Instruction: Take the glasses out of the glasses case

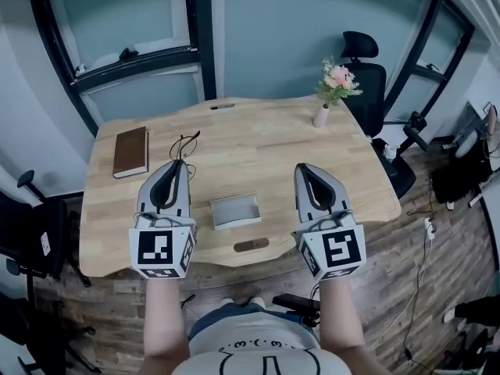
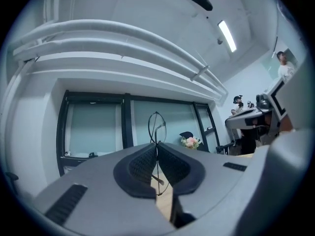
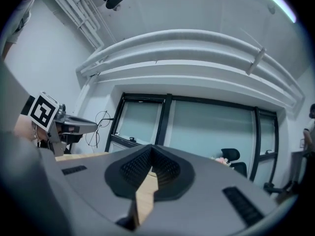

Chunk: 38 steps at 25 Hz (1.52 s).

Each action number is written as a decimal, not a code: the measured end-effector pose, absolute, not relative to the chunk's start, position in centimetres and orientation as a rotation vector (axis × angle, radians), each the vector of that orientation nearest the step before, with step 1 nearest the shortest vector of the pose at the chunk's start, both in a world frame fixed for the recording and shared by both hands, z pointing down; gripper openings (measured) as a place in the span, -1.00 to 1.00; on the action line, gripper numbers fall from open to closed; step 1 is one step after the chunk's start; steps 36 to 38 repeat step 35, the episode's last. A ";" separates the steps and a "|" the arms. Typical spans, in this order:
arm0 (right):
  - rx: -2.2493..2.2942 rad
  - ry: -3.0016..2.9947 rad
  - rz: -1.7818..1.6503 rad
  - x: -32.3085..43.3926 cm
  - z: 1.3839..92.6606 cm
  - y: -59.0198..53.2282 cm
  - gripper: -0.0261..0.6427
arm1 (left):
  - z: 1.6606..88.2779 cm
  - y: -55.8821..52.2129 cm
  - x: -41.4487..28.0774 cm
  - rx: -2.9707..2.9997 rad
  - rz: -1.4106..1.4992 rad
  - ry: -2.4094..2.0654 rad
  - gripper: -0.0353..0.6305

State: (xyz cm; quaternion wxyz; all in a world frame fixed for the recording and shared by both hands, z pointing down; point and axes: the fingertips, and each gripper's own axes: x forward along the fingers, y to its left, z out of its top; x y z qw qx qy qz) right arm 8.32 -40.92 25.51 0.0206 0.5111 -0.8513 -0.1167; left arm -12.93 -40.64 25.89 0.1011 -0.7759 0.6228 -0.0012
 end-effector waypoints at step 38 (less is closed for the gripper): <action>1.643 -2.568 -0.484 5.7 22.2 -36.4 -0.89 | 22.0 -35.8 -17.1 -2.229 0.144 1.795 -0.81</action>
